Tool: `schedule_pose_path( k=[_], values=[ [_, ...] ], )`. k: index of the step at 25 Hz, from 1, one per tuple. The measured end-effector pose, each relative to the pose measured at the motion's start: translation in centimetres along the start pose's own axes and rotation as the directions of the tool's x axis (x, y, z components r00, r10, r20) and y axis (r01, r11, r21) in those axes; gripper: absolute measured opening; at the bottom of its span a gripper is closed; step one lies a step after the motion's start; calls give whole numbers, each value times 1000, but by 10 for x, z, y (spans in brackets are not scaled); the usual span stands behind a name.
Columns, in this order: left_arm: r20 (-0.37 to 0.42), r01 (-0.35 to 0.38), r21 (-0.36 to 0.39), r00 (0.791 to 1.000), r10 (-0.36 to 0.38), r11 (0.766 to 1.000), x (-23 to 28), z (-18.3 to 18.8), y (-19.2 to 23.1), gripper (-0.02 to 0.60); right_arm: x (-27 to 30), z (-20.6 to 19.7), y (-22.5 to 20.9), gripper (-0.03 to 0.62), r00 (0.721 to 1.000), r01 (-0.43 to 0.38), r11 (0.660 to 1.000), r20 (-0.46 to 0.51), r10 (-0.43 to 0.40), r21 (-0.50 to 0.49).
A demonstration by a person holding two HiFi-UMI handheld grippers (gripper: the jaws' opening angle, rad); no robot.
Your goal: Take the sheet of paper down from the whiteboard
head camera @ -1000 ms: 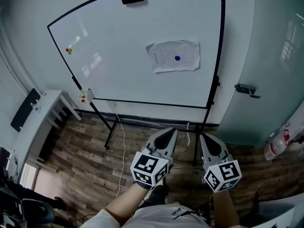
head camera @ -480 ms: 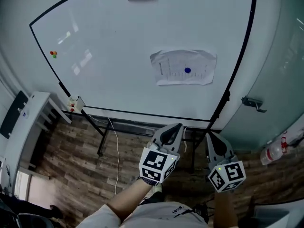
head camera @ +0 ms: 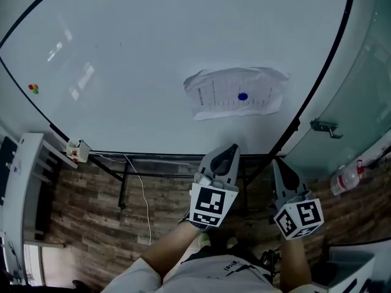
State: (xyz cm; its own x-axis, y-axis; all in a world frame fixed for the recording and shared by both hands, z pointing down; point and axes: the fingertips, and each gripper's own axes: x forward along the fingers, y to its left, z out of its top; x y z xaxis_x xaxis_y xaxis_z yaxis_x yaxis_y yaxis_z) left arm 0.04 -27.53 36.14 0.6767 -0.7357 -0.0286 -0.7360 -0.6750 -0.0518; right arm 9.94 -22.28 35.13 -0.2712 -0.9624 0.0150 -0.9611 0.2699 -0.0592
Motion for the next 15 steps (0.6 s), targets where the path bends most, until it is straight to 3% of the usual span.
schedule_pose_path(
  k=[7, 15],
  values=[
    [5, -77, 80, 997, 76, 994, 48, -2, 23, 15, 48, 4, -42, 15, 1000, -4, 1000, 21, 4, 9],
    [23, -229, 194, 973, 229, 954, 97, 9, 42, 18, 98, 20, -90, 40, 994, -92, 996, 52, 93, -20]
  ],
)
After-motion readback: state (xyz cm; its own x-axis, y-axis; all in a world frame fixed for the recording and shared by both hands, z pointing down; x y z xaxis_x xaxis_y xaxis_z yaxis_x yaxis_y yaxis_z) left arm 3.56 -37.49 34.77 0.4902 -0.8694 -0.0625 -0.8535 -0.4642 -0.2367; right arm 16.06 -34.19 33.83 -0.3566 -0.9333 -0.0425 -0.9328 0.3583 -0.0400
